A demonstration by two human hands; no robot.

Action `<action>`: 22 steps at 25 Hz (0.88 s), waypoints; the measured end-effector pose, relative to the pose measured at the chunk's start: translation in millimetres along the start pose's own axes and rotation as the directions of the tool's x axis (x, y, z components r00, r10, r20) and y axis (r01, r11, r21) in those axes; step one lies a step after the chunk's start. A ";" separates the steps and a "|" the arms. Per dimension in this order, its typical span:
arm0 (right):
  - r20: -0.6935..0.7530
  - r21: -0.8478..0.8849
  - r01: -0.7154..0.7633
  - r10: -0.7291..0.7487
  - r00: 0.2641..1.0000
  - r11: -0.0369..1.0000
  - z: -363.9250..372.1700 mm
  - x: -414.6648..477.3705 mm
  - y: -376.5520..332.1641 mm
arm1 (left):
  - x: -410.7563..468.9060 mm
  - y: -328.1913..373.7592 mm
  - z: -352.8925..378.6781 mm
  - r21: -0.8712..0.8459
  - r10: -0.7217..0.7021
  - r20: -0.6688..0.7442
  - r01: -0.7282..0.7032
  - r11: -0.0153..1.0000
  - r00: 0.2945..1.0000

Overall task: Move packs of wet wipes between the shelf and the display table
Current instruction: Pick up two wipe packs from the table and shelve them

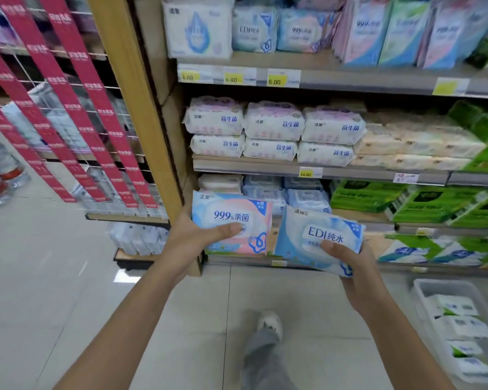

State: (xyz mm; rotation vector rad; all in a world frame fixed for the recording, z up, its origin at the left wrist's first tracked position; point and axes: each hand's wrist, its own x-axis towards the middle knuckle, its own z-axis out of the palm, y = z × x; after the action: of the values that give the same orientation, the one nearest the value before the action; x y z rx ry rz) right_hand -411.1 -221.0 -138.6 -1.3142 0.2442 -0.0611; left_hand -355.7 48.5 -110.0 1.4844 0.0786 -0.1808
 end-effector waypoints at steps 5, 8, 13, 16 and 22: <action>0.075 -0.005 0.089 -0.088 0.993 0.996 7.6 124.0 -57.9 | 99.0 35.8 30.4 -0.034 0.082 -0.034 -0.083 0.996 0.996; 0.072 -0.037 0.172 -0.169 0.983 0.984 22.1 198.5 -107.8 | 145.0 63.6 45.5 -0.058 0.129 -0.074 -0.133 0.989 0.989; 0.154 -0.010 0.341 -0.336 0.929 0.940 73.2 304.4 -187.3 | 196.9 100.4 49.0 -0.108 0.203 -0.133 -0.218 0.970 0.970; 0.163 -0.060 0.405 -0.391 0.906 0.913 115.1 355.4 -209.4 | 216.4 114.5 43.8 -0.101 0.242 -0.158 -0.260 0.960 0.957; 0.162 -0.235 0.450 -0.422 0.892 0.862 172.7 419.0 -197.9 | 246.3 130.0 31.6 -0.118 0.257 -0.166 -0.278 0.953 0.952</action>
State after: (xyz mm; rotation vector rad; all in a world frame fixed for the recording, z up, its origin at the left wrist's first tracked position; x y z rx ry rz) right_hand 51.6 -184.2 32.0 -1.6186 -0.1486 -0.3545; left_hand -93.2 9.2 -19.7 1.3505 0.0086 0.1540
